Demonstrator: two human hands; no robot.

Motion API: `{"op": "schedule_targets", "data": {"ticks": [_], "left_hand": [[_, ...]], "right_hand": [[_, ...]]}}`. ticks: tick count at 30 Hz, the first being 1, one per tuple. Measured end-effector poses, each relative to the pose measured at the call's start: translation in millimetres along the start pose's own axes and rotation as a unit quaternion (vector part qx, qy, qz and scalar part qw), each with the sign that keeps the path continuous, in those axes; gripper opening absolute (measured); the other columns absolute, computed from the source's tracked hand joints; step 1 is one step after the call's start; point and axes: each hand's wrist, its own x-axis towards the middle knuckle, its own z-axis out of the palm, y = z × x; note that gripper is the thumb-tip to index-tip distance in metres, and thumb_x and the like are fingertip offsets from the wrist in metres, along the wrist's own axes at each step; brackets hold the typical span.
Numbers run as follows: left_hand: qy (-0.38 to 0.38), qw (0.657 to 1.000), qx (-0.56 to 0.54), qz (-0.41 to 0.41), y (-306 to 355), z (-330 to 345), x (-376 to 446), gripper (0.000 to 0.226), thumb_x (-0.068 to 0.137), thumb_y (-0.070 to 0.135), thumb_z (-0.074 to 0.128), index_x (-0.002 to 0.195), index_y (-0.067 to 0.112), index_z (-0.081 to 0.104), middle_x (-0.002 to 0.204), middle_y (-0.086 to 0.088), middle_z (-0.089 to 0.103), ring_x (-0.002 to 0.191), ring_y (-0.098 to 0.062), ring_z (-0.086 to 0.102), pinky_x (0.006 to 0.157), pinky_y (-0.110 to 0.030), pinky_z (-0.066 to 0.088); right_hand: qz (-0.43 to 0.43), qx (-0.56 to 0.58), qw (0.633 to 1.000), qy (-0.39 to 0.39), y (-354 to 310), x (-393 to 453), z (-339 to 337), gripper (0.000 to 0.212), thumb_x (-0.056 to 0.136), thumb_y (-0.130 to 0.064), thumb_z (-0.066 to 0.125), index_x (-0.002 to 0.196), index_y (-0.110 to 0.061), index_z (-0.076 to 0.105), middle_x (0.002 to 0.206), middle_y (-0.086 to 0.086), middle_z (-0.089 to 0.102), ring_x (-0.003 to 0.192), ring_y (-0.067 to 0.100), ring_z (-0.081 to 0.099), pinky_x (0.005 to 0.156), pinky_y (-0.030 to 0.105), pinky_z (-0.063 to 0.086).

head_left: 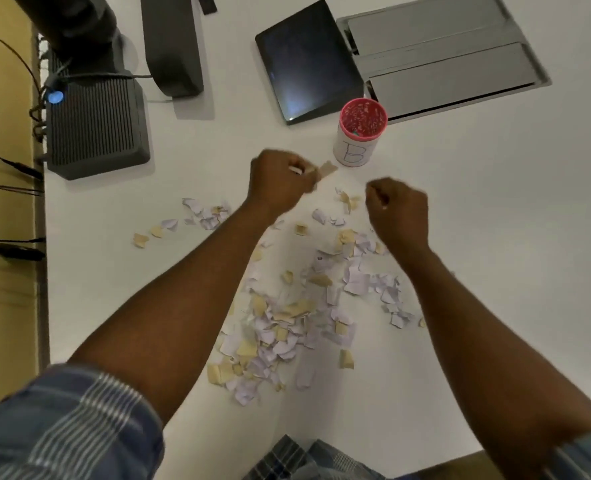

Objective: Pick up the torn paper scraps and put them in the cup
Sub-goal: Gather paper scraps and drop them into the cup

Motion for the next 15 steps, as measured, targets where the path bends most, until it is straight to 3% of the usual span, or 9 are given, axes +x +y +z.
{"op": "schedule_targets", "data": {"ticks": [3, 6, 8, 11, 15], "left_hand": [[0.022, 0.997, 0.037, 0.056, 39, 20, 41, 0.003, 0.075, 0.011, 0.075, 0.076, 0.009, 0.074, 0.073, -0.005, 0.071, 0.064, -0.009, 0.066, 0.064, -0.02, 0.056], [0.045, 0.982, 0.144, 0.117, 66, 43, 80, 0.012, 0.082, 0.016, 0.068, 0.076, 0.007, 0.073, 0.073, -0.005, 0.068, 0.065, -0.009, 0.061, 0.052, -0.011, 0.042], [0.034, 0.961, 0.226, 0.156, 76, 56, 101, 0.013, 0.085, 0.017, 0.064, 0.082, 0.006, 0.072, 0.076, -0.006, 0.066, 0.071, -0.011, 0.06, 0.052, -0.01, 0.037], [-0.016, 0.92, 0.342, 0.194, 80, 74, 120, 0.021, 0.089, 0.022, 0.063, 0.1, 0.004, 0.068, 0.101, -0.013, 0.067, 0.092, -0.023, 0.064, 0.071, -0.026, 0.047], [-0.08, 0.874, 0.438, 0.193, 81, 89, 127, 0.028, 0.086, 0.018, 0.066, 0.109, 0.001, 0.062, 0.11, -0.018, 0.064, 0.099, -0.03, 0.063, 0.069, -0.031, 0.044]], "right_hand": [[0.021, -0.006, 0.998, -0.059, 8, -33, 10, 0.019, 0.092, -0.025, 0.055, 0.096, -0.017, 0.072, 0.095, 0.003, 0.073, 0.083, 0.022, 0.065, 0.077, 0.033, 0.05], [0.019, 0.0, 0.998, -0.067, 8, -52, 17, 0.02, 0.092, -0.026, 0.058, 0.103, -0.016, 0.072, 0.1, 0.006, 0.073, 0.091, 0.026, 0.064, 0.078, 0.033, 0.048], [0.013, 0.004, 0.998, -0.067, 7, -59, 19, 0.021, 0.092, -0.026, 0.058, 0.105, -0.016, 0.071, 0.101, 0.005, 0.073, 0.094, 0.026, 0.064, 0.077, 0.034, 0.049], [0.012, 0.018, 0.997, -0.072, 7, -66, 23, 0.021, 0.092, -0.027, 0.057, 0.104, -0.018, 0.071, 0.102, 0.002, 0.073, 0.095, 0.023, 0.063, 0.075, 0.034, 0.051], [0.018, 0.019, 0.997, -0.077, 10, -73, 24, 0.02, 0.091, -0.028, 0.058, 0.104, -0.019, 0.07, 0.1, 0.0, 0.072, 0.095, 0.022, 0.062, 0.074, 0.033, 0.051]]}}
